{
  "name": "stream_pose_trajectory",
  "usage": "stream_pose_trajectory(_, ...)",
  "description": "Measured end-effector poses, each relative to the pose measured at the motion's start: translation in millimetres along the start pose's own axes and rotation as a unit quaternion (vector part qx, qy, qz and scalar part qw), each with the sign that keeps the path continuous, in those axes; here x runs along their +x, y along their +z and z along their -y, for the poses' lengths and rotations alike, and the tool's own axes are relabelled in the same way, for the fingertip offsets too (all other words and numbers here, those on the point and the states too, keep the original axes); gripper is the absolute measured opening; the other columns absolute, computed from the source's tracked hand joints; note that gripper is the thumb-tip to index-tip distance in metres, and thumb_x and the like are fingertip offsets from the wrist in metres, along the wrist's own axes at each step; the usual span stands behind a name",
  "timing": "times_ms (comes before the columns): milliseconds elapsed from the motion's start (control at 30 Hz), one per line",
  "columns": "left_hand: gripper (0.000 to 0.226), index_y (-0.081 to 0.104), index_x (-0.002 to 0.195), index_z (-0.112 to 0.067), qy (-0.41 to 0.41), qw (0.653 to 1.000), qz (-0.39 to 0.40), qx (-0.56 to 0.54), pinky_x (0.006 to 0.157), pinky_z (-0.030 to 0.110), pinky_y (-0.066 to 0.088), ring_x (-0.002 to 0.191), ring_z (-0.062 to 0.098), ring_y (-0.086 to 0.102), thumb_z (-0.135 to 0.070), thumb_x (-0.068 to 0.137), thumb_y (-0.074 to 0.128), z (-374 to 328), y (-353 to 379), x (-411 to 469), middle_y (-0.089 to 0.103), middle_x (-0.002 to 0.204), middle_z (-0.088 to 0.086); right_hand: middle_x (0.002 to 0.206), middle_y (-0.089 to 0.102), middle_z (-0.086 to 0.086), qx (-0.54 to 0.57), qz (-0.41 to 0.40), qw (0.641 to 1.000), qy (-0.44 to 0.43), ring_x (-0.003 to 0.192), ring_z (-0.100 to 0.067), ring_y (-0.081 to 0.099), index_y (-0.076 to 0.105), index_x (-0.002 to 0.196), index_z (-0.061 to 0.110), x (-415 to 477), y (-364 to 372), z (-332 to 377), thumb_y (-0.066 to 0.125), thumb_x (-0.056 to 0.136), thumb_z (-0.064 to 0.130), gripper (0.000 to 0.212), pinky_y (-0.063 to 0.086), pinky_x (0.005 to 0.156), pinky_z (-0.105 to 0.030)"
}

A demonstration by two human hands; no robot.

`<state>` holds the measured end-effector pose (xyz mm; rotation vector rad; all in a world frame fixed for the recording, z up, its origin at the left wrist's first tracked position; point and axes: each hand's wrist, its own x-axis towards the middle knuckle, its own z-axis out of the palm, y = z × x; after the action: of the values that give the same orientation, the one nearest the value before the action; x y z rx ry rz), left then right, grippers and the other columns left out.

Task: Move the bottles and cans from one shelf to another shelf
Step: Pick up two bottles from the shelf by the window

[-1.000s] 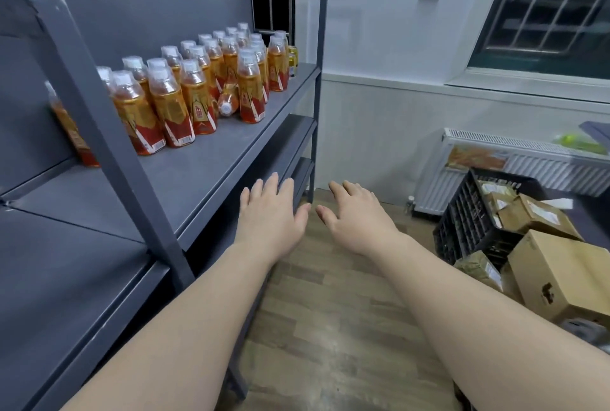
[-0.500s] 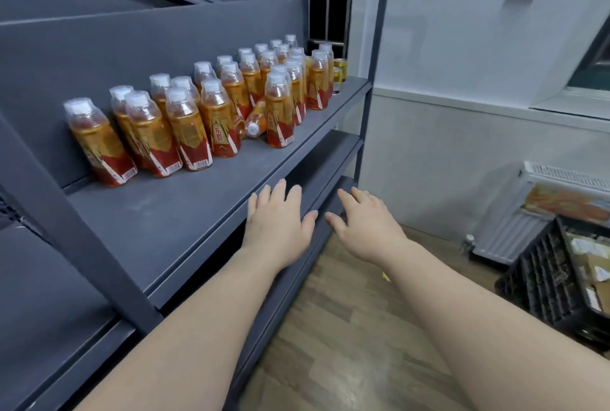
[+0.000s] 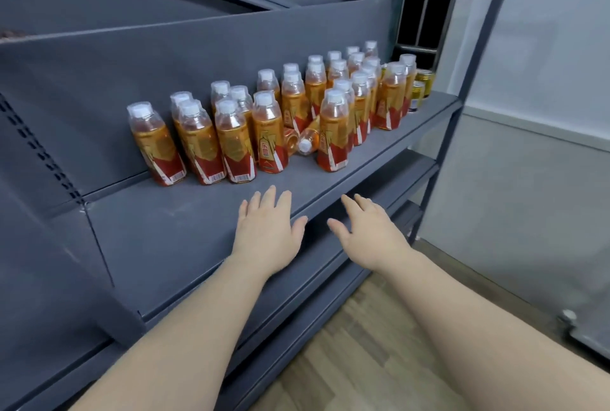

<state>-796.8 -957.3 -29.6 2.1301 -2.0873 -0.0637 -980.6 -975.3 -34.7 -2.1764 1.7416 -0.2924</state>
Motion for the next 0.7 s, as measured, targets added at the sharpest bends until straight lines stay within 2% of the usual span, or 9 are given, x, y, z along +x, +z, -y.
stream_pose_trajectory(333,0.066,0.022,0.157,-0.018,-0.062,0.996,-0.04,-0.046,0.124,0.047,0.012,0.151,0.03,0.015,-0.052,0.102,0.036,46,-2,75,0.018,0.165,0.009,0.167,0.011,-0.008,-0.008,0.007,0.998,-0.054,0.154,-0.027,0.007,0.013,0.16,0.017,99,-1,25,0.034,0.104,0.054,0.07,0.013,0.124,-0.039)
stream_pose_trajectory(567,0.062,0.027,0.154,-0.019,-0.113,0.99,-0.063,-0.06,0.123,0.046,0.017,0.15,0.03,0.02,-0.051,0.102,0.039,70,-1,101,0.024,0.162,0.01,0.167,0.012,-0.009,0.008,0.013,0.995,-0.095,0.153,-0.028,0.01,0.012,0.16,0.018,150,7,43,0.038,0.103,0.053,0.072,0.015,0.123,-0.041)
stream_pose_trajectory(700,0.061,0.03,0.152,-0.016,-0.147,0.981,-0.092,-0.083,0.12,0.044,0.026,0.147,0.027,0.027,-0.048,0.102,0.042,70,-1,112,0.032,0.158,0.007,0.167,0.014,-0.008,0.023,0.016,0.992,-0.124,0.153,-0.027,0.014,0.012,0.16,0.016,180,8,49,0.039,0.102,0.054,0.074,0.016,0.122,-0.039)
